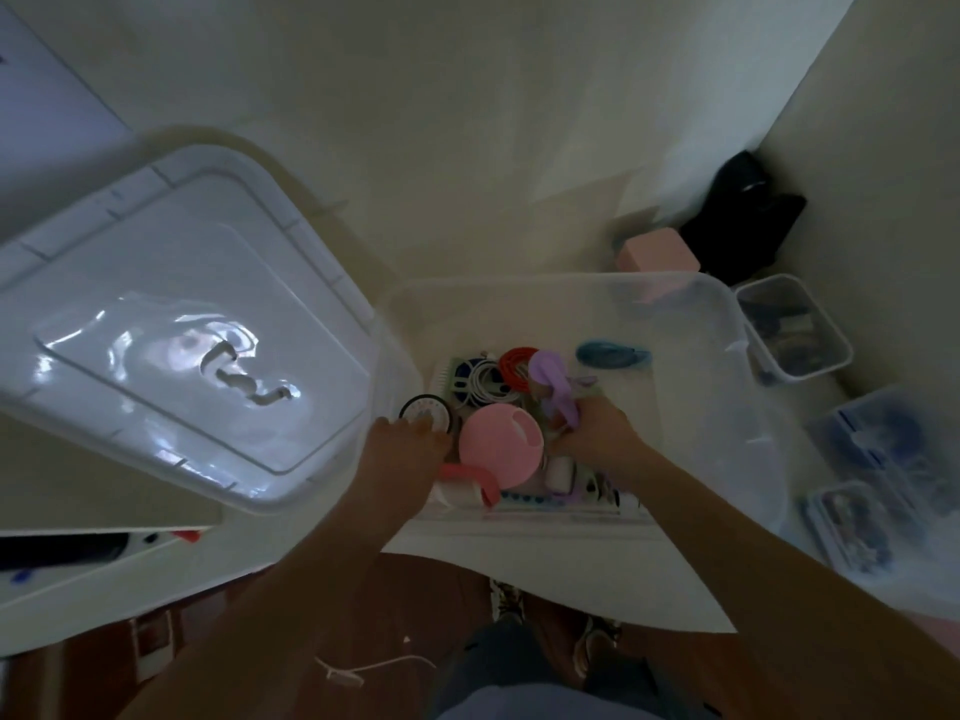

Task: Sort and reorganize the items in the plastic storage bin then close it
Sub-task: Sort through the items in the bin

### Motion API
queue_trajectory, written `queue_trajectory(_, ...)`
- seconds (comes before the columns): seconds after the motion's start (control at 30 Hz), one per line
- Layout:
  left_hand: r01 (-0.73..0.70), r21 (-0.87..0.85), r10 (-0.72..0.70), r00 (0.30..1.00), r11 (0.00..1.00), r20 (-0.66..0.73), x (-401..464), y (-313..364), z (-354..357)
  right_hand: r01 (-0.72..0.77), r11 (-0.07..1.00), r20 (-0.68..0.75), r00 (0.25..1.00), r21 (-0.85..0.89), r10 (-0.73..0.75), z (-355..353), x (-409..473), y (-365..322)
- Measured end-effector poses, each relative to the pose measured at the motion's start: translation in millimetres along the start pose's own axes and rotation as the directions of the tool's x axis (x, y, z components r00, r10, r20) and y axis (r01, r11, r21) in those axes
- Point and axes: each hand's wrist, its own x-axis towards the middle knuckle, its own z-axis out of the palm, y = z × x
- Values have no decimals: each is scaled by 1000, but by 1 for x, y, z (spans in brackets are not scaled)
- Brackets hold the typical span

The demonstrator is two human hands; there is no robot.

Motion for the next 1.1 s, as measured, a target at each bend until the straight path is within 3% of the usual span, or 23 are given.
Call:
queue_trajectory(0.1,-16,-14,16,1000,1000,10,-2,-6,-1,-40,987,163,987,156,15,9,-14,-15)
queue_trajectory(0.17,53,-61,-51,998,997,37,-4,-12,-8,-140,953,223,971,268,80,12,-28,-28)
queue_trajectory(0.3,105,-269,-168,960,958,-225,-9,-12,-35,-178,848,235,970,499,65,7,-44,-56)
queue_trajectory(0.37,57,-345,-186,917,937,-354,-11,1,-46,-203,733,205,975,649,88,2,-44,-69)
queue_trajectory(0.43,6,-458,-229,872,889,-434,-12,19,-54,-203,685,193,977,699,92,-6,-47,-81)
queue_trajectory(0.5,-9,-649,-346,840,761,-418,-12,36,-59,-114,629,109,993,769,47,-8,-50,-85)
queue_trajectory(0.6,-68,-872,-465,824,485,-323,-7,60,-59,9,508,-41,998,861,52,-4,-53,-86)
queue_trajectory(0.73,-122,-991,-395,914,-57,-90,-3,85,-68,59,452,-127,985,890,121,-8,-57,-80)
queue_trajectory(0.8,-127,-971,-340,939,-204,-51,-4,95,-70,96,402,-156,981,910,118,-15,-63,-76)
queue_trajectory(0.93,-87,-946,-357,933,-311,32,-1,107,-70,171,449,-243,964,877,107,-27,-75,-60)
queue_trajectory(1.1,-109,-973,-203,977,-204,-67,18,129,-80,311,601,-425,903,737,54,-69,-102,-29)
